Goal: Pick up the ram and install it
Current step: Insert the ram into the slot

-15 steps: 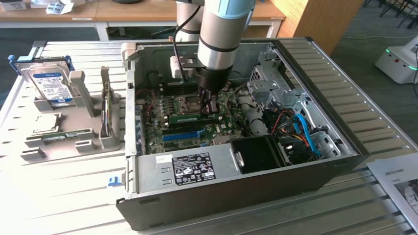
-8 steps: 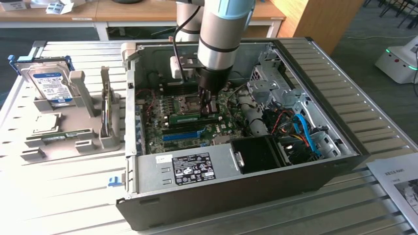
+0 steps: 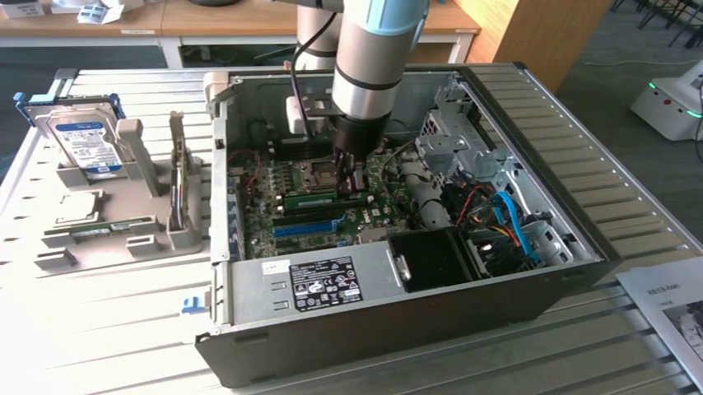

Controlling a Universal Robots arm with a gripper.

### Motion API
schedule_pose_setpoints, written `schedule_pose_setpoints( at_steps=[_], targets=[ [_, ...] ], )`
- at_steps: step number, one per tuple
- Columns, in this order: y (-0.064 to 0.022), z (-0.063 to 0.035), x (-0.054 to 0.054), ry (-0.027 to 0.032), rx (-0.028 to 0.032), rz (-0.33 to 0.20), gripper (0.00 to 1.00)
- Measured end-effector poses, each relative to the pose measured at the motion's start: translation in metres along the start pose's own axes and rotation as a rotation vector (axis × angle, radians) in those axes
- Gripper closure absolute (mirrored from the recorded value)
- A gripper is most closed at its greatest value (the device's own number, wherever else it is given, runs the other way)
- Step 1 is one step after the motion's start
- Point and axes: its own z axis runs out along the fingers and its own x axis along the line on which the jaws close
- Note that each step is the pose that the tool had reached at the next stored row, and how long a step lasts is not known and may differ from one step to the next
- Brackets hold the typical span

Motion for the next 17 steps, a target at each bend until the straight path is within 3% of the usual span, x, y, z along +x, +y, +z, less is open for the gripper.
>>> schedule_pose_setpoints(
  at_steps=[14,15,17],
  targets=[
    [-0.0001,0.0035,0.0016,-0.0001,0.0001,0.000,0.87],
    [-0.0002,0.0035,0.0017,-0.0001,0.0001,0.000,0.81],
    [-0.0002,0.0035,0.0017,-0.0001,0.0000,0.000,0.81]
  ],
)
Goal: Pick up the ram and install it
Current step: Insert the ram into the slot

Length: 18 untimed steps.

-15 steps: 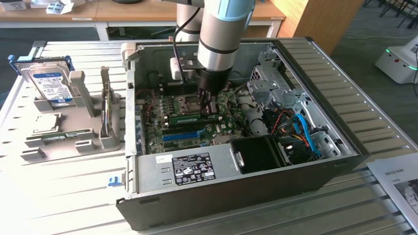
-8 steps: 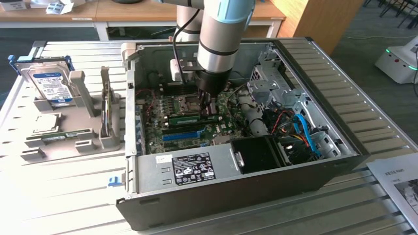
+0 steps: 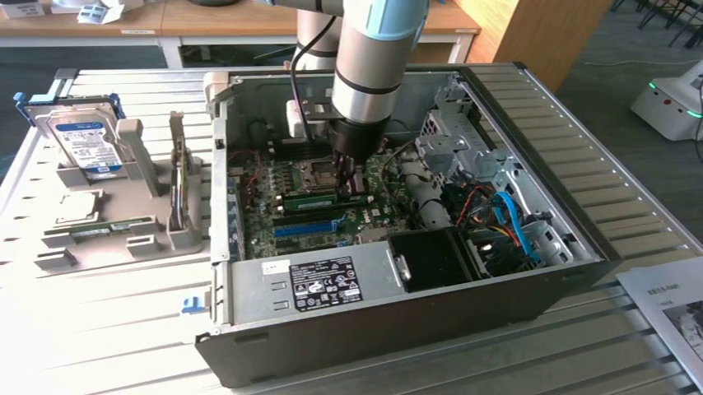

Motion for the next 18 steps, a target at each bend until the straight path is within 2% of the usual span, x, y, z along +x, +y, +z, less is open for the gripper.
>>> schedule_pose_setpoints(
  at_steps=[15,16,17,18],
  targets=[
    [0.0000,-0.0002,0.0001,0.0001,-0.0001,0.000,0.81],
    [0.0000,-0.0002,0.0002,0.0001,-0.0001,0.000,0.80],
    [0.0000,-0.0002,0.0002,0.0002,-0.0001,0.000,0.75],
    [0.0000,-0.0002,0.0002,0.0000,-0.0001,0.000,0.75]
  ],
)
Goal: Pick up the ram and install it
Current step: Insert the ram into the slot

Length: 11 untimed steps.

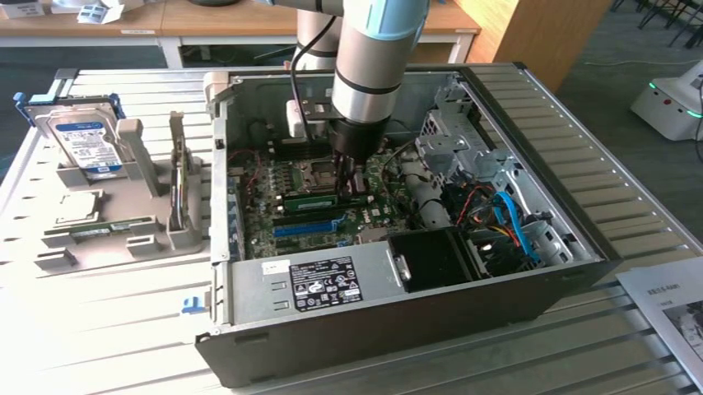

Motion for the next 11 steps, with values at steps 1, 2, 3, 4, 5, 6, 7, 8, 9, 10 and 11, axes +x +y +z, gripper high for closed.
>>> schedule_pose_setpoints(
  at_steps=[1,2,3,4,5,6,7,8,9,10,11],
  targets=[
    [0.0000,0.0000,0.0000,-0.0001,0.0000,0.000,0.75],
    [0.0000,0.0000,0.0000,-0.0001,0.0001,0.000,0.68],
    [0.0000,0.0000,0.0000,-0.0001,0.0000,0.000,0.68],
    [0.0000,0.0001,0.0000,-0.0001,0.0001,0.000,0.68],
    [0.0000,0.0000,0.0000,-0.0001,0.0001,0.000,0.68],
    [0.0000,0.0001,0.0000,-0.0002,0.0000,0.000,0.68],
    [0.0000,0.0001,0.0000,-0.0001,0.0000,0.000,0.68],
    [0.0000,0.0001,0.0000,-0.0001,0.0001,0.000,0.68],
    [0.0000,0.0000,0.0000,-0.0002,0.0001,0.000,0.68],
    [0.0000,-0.0003,0.0000,-0.0002,0.0001,0.000,0.68],
    [0.0000,-0.0010,0.0000,-0.0001,0.0001,0.000,0.68]
  ],
)
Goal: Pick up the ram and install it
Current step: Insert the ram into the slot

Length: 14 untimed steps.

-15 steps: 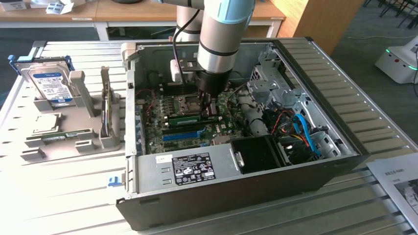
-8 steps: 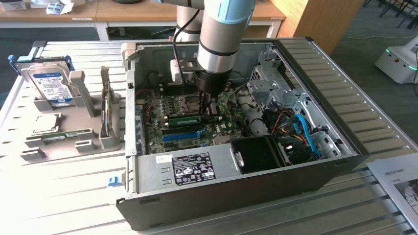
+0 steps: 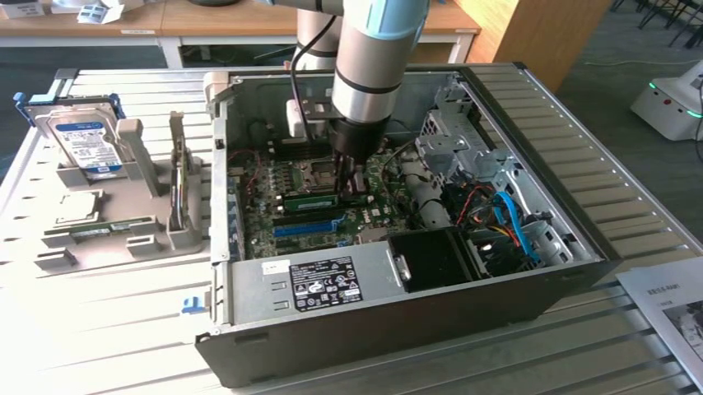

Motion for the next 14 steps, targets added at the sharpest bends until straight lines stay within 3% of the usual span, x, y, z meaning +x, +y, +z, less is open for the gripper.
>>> schedule_pose_setpoints(
  at_steps=[14],
  targets=[
    [0.0009,-0.0209,-0.001,-0.0001,0.0000,0.000,0.68]
  ],
)
